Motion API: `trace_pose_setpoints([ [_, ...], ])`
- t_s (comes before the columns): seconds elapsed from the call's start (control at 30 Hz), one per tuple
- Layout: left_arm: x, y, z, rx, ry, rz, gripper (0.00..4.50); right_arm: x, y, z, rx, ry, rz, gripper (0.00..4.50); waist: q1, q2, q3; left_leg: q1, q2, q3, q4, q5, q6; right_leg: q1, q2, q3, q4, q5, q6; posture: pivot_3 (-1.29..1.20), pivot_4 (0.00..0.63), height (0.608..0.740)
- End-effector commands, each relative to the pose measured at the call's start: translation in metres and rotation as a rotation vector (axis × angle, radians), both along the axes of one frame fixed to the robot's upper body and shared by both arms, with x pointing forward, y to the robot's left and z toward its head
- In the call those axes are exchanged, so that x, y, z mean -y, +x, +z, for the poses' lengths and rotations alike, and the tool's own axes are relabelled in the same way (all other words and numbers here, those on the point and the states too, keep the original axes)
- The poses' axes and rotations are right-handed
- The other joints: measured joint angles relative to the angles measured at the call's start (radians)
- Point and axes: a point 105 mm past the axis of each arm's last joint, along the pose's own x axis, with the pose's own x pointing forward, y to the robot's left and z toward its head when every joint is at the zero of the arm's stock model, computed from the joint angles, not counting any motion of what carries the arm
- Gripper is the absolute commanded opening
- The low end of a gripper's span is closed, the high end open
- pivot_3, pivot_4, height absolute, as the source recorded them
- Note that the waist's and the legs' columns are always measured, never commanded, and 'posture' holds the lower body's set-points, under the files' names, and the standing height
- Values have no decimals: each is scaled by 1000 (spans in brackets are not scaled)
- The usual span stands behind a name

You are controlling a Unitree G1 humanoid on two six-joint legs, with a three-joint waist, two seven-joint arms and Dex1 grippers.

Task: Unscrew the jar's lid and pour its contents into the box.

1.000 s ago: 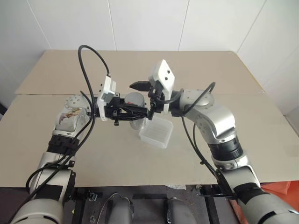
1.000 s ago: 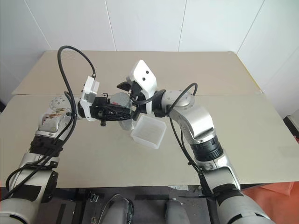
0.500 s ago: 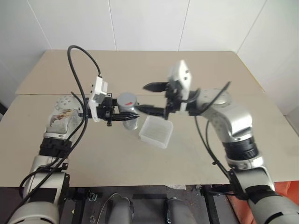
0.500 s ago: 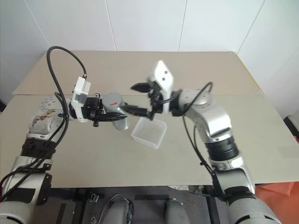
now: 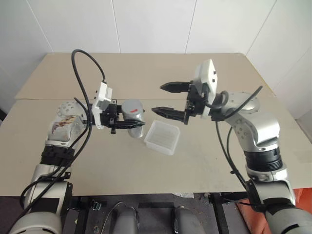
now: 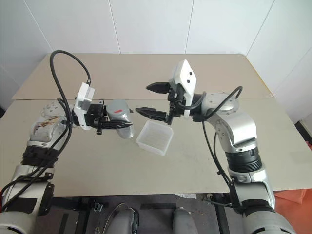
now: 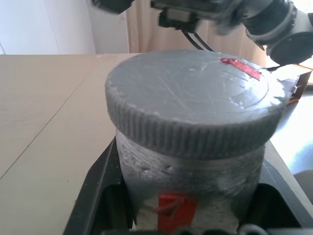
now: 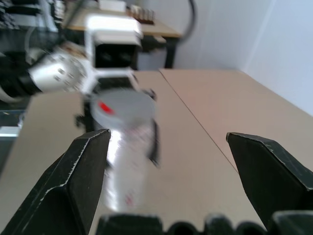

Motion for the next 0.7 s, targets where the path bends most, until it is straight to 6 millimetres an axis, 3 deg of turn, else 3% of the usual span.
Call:
trace_pose_setpoints([
  [0.03,8,3,12,63,-11,-1,1984,-19,-12,11,59,6,44,4450,0,0,0,0,0,0,0,0,0,0,0,0,0,0,0,0,150,740],
  [0.43,14,-1,11,66,-22,-20,1984,-48,6,6,51,-24,4,4450,0,0,0,0,0,0,0,0,0,0,0,0,1,0,0,0,150,740],
  [0.7,9,-3,9,65,-18,-13,1984,-42,20,5,10,1,-52,4450,-1,0,0,0,0,0,0,0,0,0,0,0,1,0,0,0,150,740],
])
